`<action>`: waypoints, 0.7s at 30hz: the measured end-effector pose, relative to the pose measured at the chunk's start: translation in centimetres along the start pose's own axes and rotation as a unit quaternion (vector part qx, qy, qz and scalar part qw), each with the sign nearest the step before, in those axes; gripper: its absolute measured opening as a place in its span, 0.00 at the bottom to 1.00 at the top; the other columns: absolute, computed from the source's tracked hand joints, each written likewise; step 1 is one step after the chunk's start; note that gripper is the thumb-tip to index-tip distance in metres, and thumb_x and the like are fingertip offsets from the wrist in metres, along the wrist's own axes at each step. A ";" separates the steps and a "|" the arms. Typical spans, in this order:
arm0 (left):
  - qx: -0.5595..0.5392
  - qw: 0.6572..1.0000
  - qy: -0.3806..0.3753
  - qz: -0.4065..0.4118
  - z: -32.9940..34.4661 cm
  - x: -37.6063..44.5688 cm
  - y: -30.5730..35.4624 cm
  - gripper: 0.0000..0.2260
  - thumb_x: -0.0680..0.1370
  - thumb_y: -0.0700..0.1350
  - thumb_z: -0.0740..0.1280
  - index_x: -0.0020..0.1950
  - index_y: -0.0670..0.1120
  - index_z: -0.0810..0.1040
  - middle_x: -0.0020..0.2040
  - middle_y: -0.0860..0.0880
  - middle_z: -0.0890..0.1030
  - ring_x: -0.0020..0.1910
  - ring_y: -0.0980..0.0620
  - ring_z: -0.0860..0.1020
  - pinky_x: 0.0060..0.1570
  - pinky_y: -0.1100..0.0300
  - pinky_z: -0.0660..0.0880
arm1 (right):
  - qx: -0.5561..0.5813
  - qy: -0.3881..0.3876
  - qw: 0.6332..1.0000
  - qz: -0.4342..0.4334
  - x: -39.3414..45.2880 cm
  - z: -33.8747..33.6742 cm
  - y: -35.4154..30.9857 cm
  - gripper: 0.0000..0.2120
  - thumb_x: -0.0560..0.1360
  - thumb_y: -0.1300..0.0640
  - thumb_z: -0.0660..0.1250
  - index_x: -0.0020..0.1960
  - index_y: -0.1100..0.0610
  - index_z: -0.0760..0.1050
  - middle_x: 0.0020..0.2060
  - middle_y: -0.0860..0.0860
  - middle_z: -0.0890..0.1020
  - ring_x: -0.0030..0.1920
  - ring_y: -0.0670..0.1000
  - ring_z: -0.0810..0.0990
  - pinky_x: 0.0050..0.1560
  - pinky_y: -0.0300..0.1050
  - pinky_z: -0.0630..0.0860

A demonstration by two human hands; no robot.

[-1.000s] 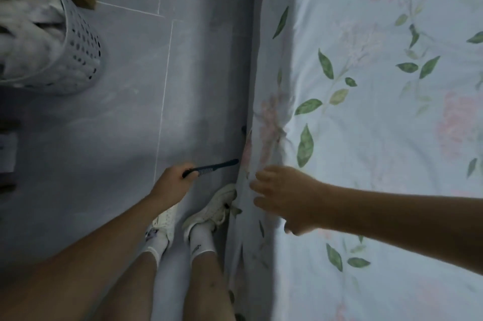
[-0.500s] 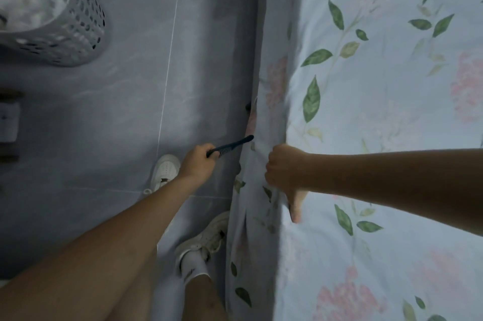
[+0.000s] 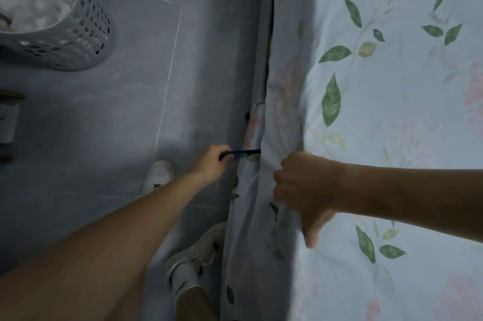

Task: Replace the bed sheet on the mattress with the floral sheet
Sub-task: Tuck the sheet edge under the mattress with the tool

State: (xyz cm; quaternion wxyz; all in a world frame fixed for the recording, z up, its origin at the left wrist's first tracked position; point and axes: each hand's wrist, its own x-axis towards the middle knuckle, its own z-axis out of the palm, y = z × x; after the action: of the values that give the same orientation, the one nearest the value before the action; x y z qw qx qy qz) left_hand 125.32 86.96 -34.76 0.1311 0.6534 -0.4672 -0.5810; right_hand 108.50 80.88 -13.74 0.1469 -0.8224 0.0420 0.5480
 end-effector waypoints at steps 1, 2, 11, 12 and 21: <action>-0.024 1.000 -0.001 0.012 1.0 0.7 0.4 0.07 0.84 0.40 0.65 0.47 0.42 0.80 0.37 0.50 0.78 0.37 0.54 0.74 0.32 0.69 0.66 | 0.002 0.006 1.000 -0.003 -0.5 -0.1 -0.1 0.37 0.63 0.22 0.68 0.57 0.50 0.78 0.45 0.49 0.79 0.42 0.54 0.77 0.50 0.51 0.77; -0.045 0.999 -0.009 0.024 2.3 1.5 0.8 0.07 0.84 0.39 0.66 0.49 0.40 0.82 0.40 0.48 0.81 0.39 0.54 0.76 0.34 0.71 0.67 | 0.004 0.011 1.000 -0.005 -1.2 -0.2 -0.1 0.36 0.64 0.22 0.68 0.56 0.51 0.78 0.45 0.49 0.78 0.42 0.54 0.76 0.50 0.51 0.76; -0.010 0.984 -0.145 0.104 7.0 6.2 4.8 0.14 0.86 0.38 0.60 0.71 0.38 0.75 0.61 0.43 0.81 0.65 0.44 0.79 0.63 0.51 0.75 | 0.003 0.037 0.999 -0.008 -2.5 0.2 -0.3 0.24 0.73 0.31 0.67 0.53 0.51 0.75 0.41 0.49 0.72 0.40 0.53 0.69 0.44 0.50 0.69; -0.019 0.982 -0.149 0.111 6.2 6.3 3.8 0.11 0.85 0.38 0.62 0.64 0.39 0.80 0.49 0.48 0.83 0.52 0.51 0.84 0.49 0.56 0.78 | -0.005 0.035 0.999 -0.006 -2.1 0.4 -0.3 0.28 0.70 0.27 0.67 0.54 0.50 0.74 0.43 0.49 0.73 0.41 0.53 0.70 0.45 0.50 0.70; -0.089 0.996 0.009 -0.007 -1.9 -10.4 -11.5 0.06 0.83 0.38 0.67 0.49 0.41 0.83 0.27 0.53 0.74 0.24 0.60 0.69 0.25 0.68 0.66 | 0.000 -0.026 0.999 0.030 4.4 0.6 -0.5 0.39 0.59 0.22 0.71 0.57 0.50 0.80 0.46 0.46 0.80 0.45 0.52 0.79 0.54 0.50 0.78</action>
State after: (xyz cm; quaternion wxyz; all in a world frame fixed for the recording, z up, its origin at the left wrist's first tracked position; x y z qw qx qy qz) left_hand 133.41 100.26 -35.81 0.1886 0.6478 -0.4076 -0.6154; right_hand 109.85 81.94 -17.90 0.1318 -0.8060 0.0626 0.5737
